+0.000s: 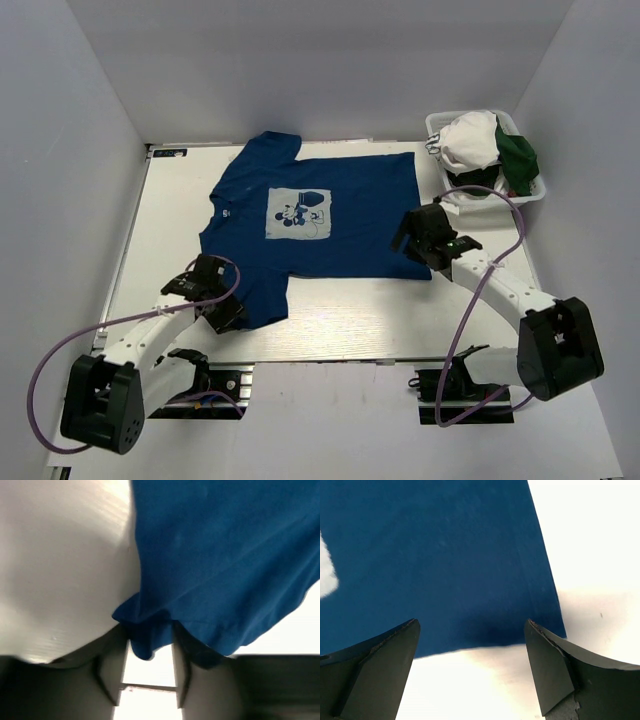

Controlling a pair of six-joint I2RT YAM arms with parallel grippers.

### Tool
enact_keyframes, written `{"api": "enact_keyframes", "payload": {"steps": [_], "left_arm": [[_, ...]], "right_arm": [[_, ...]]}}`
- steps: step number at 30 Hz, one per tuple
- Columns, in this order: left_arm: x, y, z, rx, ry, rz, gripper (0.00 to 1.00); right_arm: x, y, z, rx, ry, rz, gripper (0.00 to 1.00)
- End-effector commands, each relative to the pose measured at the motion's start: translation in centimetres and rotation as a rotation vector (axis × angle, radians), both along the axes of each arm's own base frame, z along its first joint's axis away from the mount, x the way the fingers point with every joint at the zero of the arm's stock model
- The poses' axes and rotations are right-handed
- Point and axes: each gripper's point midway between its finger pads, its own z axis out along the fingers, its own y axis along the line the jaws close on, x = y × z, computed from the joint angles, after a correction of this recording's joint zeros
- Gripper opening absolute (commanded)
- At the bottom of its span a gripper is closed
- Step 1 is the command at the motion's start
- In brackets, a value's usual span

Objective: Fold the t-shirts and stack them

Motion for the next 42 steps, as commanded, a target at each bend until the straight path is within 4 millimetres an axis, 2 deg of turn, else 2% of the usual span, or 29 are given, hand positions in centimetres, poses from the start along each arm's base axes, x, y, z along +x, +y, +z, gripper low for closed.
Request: {"api": "enact_keyframes", "payload": {"steps": [1,2,3,5,8,9,11,14,17,20,24,25,28,29,31,32,34,35,37,38,41,42], "left_arm": [[1.4,0.7,-0.6,0.061,-0.04,-0.007,0.47],[1.7,0.7,-0.3,0.059,-0.049,-0.007,0.42],[2.0,0.6,-0.2,0.059,-0.064,-0.018,0.23],[2.6,0.3,0.3,0.046,-0.091,-0.032,0.0],[2.7,-0.3,1.2,0.008,-0.128,-0.051,0.0],[2.4,-0.5,1.2,-0.005,-0.132,-0.066,0.0],[2.7,-0.8,2.1,-0.024,-0.174,-0.069,0.0],[2.1,-1.1,2.4,-0.049,-0.184,-0.099,0.0],[1.4,-2.2,2.3,-0.119,-0.206,-0.138,0.0],[1.2,-2.3,2.2,-0.129,-0.206,-0.143,0.0],[0.7,-3.0,2.4,-0.171,-0.201,-0.162,0.0],[0.6,-3.0,2.4,-0.171,-0.201,-0.162,0.0],[0.2,-3.5,2.9,-0.206,-0.203,-0.179,0.0],[-0.2,-3.4,2.7,-0.203,-0.183,-0.178,0.0],[-0.8,-3.9,3.0,-0.237,-0.169,-0.193,0.0],[-1.4,-3.9,3.1,-0.245,-0.164,-0.197,0.0],[-1.9,-4.0,3.7,-0.262,-0.162,-0.205,0.0],[-2.3,-4.1,3.8,-0.27,-0.154,-0.208,0.0],[-2.6,-4.3,6.0,-0.297,-0.204,-0.223,0.0],[-2.6,-4.4,6.8,-0.303,-0.24,-0.228,0.0],[-2.1,-4.3,9.7,-0.312,-0.377,-0.237,0.0],[-1.8,-4.3,10.3,-0.316,-0.406,-0.24,0.0]], "right_arm": [[-2.2,-1.4,-1.1,-0.005,0.048,-0.051,0.9],[-3.2,-1.9,-2.0,-0.03,0.083,-0.048,0.9],[-4.6,-2.7,-3.2,-0.051,0.126,-0.053,0.9],[-6.2,-3.6,-4.7,-0.078,0.174,-0.066,0.9],[-7.2,-4.2,-6.0,-0.074,0.19,-0.08,0.9],[-6.3,-4.0,-5.8,-0.058,0.153,-0.085,0.9],[-5.5,-4.3,-5.8,-0.064,0.122,-0.101,0.9],[-4.5,-4.2,-5.5,-0.037,0.109,-0.136,0.9],[-3.3,-3.6,-4.6,0.007,0.063,-0.13,0.9],[-2.3,-3.4,-4.0,0.033,0.028,-0.133,0.9],[-2.4,-3.8,-5.4,0.025,0.076,-0.149,0.9],[-3.0,-3.6,-6.7,0.025,0.114,-0.139,0.9],[-3.8,-3.5,-8.1,0.036,0.159,-0.139,0.8],[-4.1,-3.7,-8.3,0.036,0.17,-0.144,0.67],[-4.3,-3.6,-8.3,0.048,0.157,-0.143,0.47],[-5.0,-4.0,-8.3,0.036,0.174,-0.15,0.26],[-5.9,-4.7,-8.5,0.009,0.189,-0.168,0.05],[-6.5,-4.9,-7.7,0.005,0.176,-0.166,0.0],[-7.6,-4.7,-7.5,0.007,0.191,-0.128,0.0],[-8.0,-4.8,-6.3,0.019,0.153,-0.12,0.0],[-9.6,-4.8,-5.9,0.023,0.149,-0.094,0.0],[-9.5,-4.5,-5.0,0.044,0.115,-0.079,0.0]]}}
